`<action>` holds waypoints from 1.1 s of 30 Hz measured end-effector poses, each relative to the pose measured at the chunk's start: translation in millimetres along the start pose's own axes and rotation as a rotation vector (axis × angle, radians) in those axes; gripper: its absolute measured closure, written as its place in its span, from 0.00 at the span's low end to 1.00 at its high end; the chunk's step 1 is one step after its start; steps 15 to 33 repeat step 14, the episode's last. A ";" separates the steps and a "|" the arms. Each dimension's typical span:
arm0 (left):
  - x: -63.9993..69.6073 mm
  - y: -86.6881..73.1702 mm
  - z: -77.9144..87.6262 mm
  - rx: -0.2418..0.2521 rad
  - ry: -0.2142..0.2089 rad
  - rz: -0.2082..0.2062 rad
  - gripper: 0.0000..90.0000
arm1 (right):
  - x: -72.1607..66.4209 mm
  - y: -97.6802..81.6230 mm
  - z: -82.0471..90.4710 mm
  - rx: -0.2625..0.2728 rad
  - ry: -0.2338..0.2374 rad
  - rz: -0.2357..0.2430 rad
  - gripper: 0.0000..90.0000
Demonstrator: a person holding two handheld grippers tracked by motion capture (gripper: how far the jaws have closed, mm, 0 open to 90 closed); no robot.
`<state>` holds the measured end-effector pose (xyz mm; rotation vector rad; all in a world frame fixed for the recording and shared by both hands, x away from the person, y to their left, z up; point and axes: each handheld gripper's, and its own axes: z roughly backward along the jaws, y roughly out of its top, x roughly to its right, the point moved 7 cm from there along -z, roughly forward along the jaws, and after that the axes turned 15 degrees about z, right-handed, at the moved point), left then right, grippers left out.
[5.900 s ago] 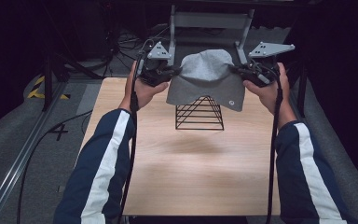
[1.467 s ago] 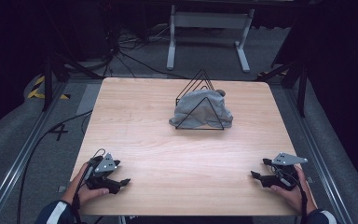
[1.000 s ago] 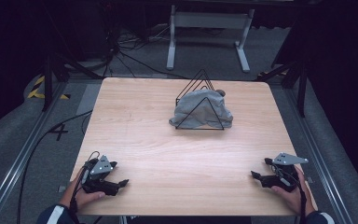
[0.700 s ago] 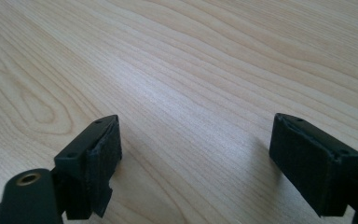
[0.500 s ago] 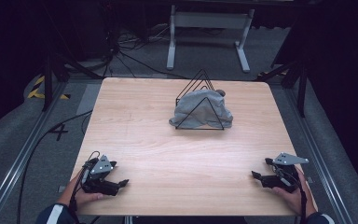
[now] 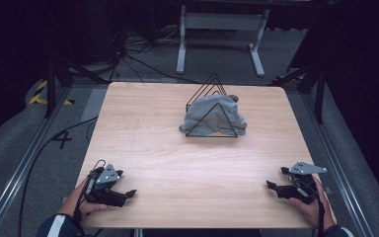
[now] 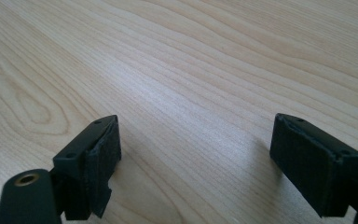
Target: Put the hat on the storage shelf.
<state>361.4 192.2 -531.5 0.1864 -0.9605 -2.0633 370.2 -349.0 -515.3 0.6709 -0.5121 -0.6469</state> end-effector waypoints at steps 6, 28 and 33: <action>-0.1 0.1 0.0 -0.002 0.001 0.001 0.16 | -0.1 -0.3 0.2 0.003 -0.006 -0.004 0.18; -0.1 0.1 -0.1 -0.004 0.001 0.000 0.16 | 1.4 -1.1 0.8 -0.002 -0.012 -0.014 0.18; -0.1 0.1 -0.1 -0.004 0.001 0.000 0.16 | 1.4 -1.1 0.8 -0.002 -0.012 -0.014 0.18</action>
